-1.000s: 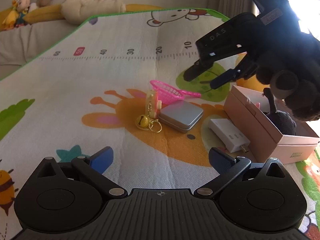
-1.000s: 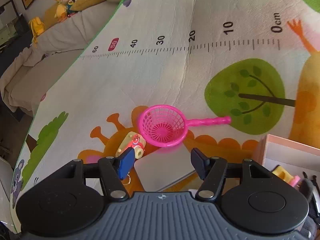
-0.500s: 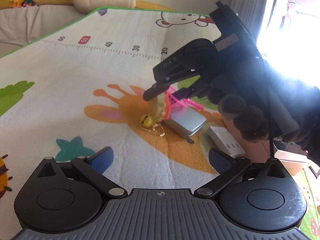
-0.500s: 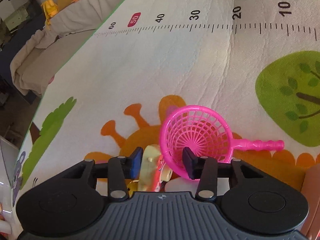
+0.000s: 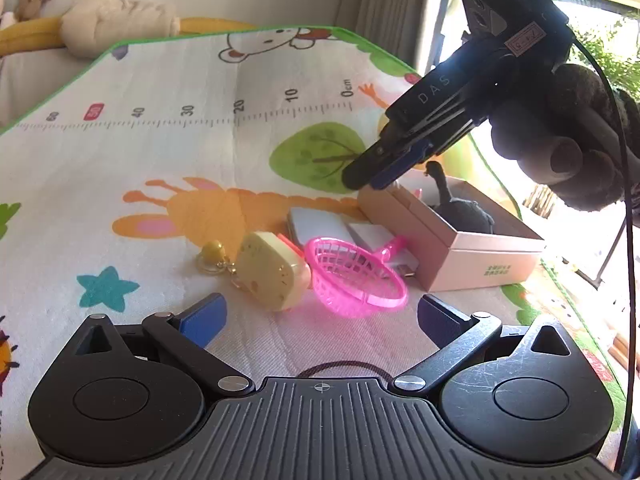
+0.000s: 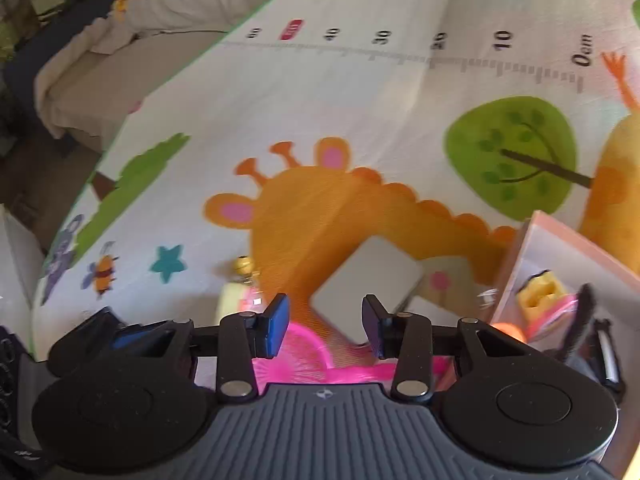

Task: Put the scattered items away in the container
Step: 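Grasp the silver tin with the right tool and lift it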

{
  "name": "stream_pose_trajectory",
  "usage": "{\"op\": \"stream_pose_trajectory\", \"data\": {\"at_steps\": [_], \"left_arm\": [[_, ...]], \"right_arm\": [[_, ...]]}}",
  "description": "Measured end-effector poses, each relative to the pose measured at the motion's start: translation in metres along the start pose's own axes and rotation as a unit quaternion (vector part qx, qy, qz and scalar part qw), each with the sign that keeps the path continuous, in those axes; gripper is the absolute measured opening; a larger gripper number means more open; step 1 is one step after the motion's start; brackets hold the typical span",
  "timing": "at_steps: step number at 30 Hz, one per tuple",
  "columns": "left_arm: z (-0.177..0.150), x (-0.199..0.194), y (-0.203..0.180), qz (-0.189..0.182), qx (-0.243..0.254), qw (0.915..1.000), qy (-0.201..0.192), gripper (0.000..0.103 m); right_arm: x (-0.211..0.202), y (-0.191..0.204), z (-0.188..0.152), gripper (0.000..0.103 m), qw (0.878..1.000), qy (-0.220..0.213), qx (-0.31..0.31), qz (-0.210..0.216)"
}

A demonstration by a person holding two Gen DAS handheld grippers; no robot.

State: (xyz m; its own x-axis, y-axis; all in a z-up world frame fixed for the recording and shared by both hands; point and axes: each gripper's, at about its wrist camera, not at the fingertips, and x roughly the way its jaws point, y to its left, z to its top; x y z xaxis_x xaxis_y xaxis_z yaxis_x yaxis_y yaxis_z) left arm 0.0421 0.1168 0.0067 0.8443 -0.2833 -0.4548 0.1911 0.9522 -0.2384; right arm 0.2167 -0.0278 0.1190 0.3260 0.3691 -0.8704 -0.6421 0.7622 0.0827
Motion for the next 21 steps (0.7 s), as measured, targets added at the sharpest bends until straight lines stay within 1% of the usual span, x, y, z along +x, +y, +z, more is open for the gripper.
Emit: {"op": "stream_pose_trajectory", "data": {"at_steps": [3,5,7,9,11,13,15,17,18,19,20,21], "left_arm": [[-0.001,0.0,-0.001,0.007,0.004,1.0,0.001,0.103],[-0.002,0.0,-0.002,0.011,0.007,0.9999,0.001,0.103],[-0.001,0.001,-0.001,0.012,0.007,0.9999,0.006,0.103],[0.0,0.002,0.001,0.01,0.002,0.9999,0.01,0.103],[0.0,0.002,0.003,0.01,-0.003,0.9999,0.012,0.103],[0.0,0.002,0.002,0.01,-0.002,0.9999,0.012,0.103],[-0.001,0.002,0.003,0.009,-0.002,0.9999,0.013,0.103],[-0.001,0.002,0.004,0.007,-0.005,0.9999,0.012,0.103],[-0.001,0.002,0.004,0.008,-0.005,0.9999,0.013,0.103],[-0.001,0.002,0.005,0.009,-0.006,0.9999,0.013,0.103],[-0.001,0.003,0.004,0.01,-0.005,0.9999,0.013,0.103],[-0.001,0.003,0.004,0.012,-0.005,0.9998,0.013,0.103]], "right_arm": [[0.021,-0.014,0.009,0.04,0.998,0.036,0.008,-0.046],[0.037,-0.014,0.01,0.04,0.996,0.059,0.006,-0.063],[0.052,-0.01,0.008,0.04,0.996,0.052,0.001,-0.066],[0.058,-0.013,0.011,0.05,0.998,0.037,0.032,-0.041],[0.067,-0.015,0.016,0.07,0.997,0.031,0.068,-0.023],[0.079,-0.012,0.018,0.074,0.996,0.041,0.08,-0.028],[0.087,-0.004,0.017,0.077,0.996,0.046,0.073,-0.027],[0.089,0.007,0.013,0.069,0.997,0.04,0.054,-0.026],[0.084,0.014,0.011,0.064,0.999,0.025,0.035,-0.027],[0.077,0.021,0.008,0.039,0.999,0.008,0.013,-0.032],[0.07,0.026,0.006,0.016,0.999,-0.002,-0.002,-0.032],[0.06,0.027,0.004,0.004,1.0,-0.006,-0.004,-0.019]]}}
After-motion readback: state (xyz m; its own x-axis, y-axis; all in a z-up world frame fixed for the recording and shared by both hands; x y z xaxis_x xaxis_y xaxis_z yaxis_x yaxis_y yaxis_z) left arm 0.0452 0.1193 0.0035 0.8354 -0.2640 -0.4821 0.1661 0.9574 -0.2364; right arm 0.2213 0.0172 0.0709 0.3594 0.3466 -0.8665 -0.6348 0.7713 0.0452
